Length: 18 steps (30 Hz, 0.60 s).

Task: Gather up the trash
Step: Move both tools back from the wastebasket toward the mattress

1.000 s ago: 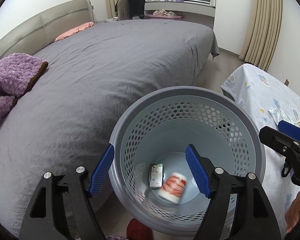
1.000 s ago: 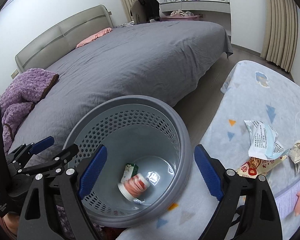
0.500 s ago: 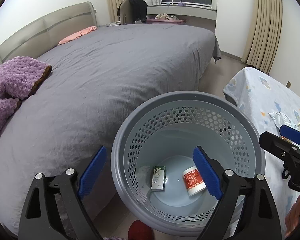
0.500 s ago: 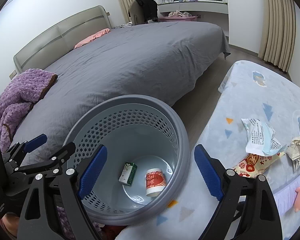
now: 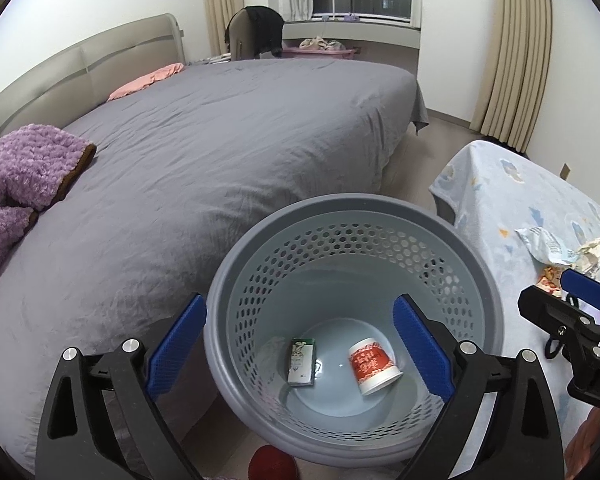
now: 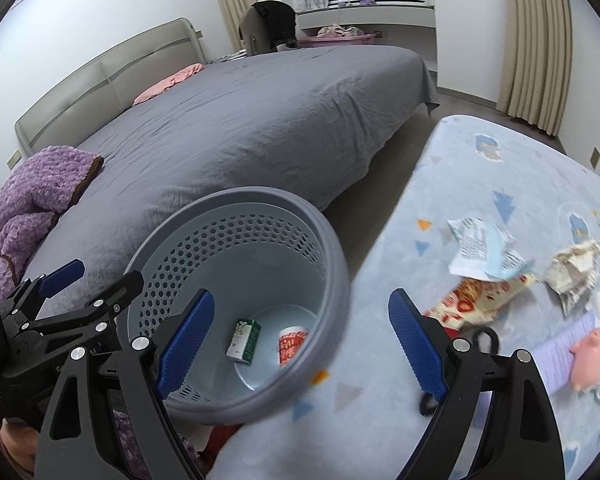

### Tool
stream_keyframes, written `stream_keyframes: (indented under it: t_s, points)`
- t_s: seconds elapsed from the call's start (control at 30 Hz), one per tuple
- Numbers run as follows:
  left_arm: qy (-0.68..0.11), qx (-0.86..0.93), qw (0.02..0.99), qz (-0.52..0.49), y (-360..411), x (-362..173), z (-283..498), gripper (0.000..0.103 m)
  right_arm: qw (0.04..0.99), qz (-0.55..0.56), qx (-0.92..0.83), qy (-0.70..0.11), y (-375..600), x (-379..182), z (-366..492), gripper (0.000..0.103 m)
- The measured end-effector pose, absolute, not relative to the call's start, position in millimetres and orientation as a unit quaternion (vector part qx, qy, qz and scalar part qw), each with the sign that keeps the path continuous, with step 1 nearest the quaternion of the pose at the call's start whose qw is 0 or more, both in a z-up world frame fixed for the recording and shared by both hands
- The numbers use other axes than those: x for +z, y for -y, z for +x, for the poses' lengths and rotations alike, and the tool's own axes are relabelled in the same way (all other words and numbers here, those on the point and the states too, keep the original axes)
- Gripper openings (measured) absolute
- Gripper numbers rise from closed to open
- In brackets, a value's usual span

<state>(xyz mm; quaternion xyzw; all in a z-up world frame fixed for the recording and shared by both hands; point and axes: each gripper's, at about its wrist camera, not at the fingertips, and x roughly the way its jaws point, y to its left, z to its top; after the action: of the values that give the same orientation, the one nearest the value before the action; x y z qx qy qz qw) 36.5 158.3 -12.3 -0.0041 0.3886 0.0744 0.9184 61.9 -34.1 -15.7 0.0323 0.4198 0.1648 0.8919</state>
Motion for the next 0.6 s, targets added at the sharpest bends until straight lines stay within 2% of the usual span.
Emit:
stream_keyframes:
  t_s: [0.6]
  points:
    - [-0.374, -0.022, 0.927, 0.014, -68.8, 1.3, 26.1, 0.094, 0.907, 0.055, 0.05, -0.415, 145.0, -4.4, 2.2, 0.085]
